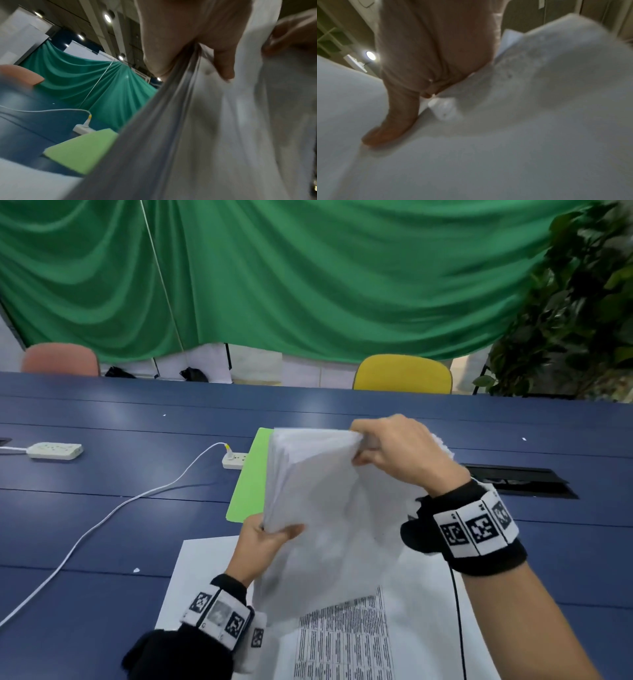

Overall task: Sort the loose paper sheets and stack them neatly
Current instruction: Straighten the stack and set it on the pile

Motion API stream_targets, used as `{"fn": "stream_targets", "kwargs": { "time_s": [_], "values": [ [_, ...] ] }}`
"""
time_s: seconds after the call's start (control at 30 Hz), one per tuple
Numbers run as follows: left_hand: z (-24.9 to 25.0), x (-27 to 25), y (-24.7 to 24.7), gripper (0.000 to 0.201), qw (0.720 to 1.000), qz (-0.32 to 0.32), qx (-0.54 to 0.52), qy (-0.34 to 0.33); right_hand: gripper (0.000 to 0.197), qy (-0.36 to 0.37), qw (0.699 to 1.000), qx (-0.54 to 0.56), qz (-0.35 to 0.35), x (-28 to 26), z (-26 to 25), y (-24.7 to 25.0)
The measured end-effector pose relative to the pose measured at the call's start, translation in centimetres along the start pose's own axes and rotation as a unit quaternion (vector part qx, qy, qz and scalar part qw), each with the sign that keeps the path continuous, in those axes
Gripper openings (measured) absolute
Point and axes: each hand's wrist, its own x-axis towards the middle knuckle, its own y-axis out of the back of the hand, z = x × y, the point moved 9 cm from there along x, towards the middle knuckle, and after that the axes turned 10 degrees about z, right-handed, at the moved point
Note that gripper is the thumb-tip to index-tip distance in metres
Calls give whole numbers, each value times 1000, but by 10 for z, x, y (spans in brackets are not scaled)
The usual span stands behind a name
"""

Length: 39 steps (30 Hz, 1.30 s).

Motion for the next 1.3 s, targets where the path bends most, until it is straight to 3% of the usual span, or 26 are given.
{"fn": "stream_targets", "kwargs": {
  "time_s": [0.07,0.13,0.2,0.3,0.37,0.47,0.6,0.7,0.83,0.97,1.07,1.2,1.3],
  "values": [
    [10,-8,4,14,999,-10,-37,8,39,-22,1000,-2,13,5,7,4],
    [-1,-13,5,30,998,-22,-41,33,46,-40,999,-14,28,8,14,-12],
    [-38,-17,8,42,994,-13,-33,101,46,-75,996,-6,52,6,30,-41],
    [-116,-26,28,34,980,38,35,191,47,-199,978,54,32,-24,82,-111],
    [-160,-29,47,39,963,79,99,239,48,-300,950,77,-51,-68,121,-172],
    [-190,-25,57,30,951,96,106,275,55,-431,882,41,-184,-153,166,-243],
    [-200,-19,61,33,951,93,119,270,57,-522,832,69,-175,-212,169,-266],
    [-198,-23,59,36,951,91,106,275,52,-530,827,120,-146,-218,164,-272],
    [-191,-27,54,43,960,89,79,255,30,-433,864,166,-197,-205,141,-283],
    [-187,-37,49,46,966,71,52,242,33,-394,876,161,-226,-197,140,-276],
    [-189,-39,55,41,968,81,49,232,33,-428,882,119,-158,-191,161,-242],
    [-187,-40,60,40,967,85,53,236,10,-456,884,98,-22,-167,187,-159],
    [-189,-38,60,46,964,82,59,248,27,-465,871,141,68,-147,200,-110]
  ]
}}
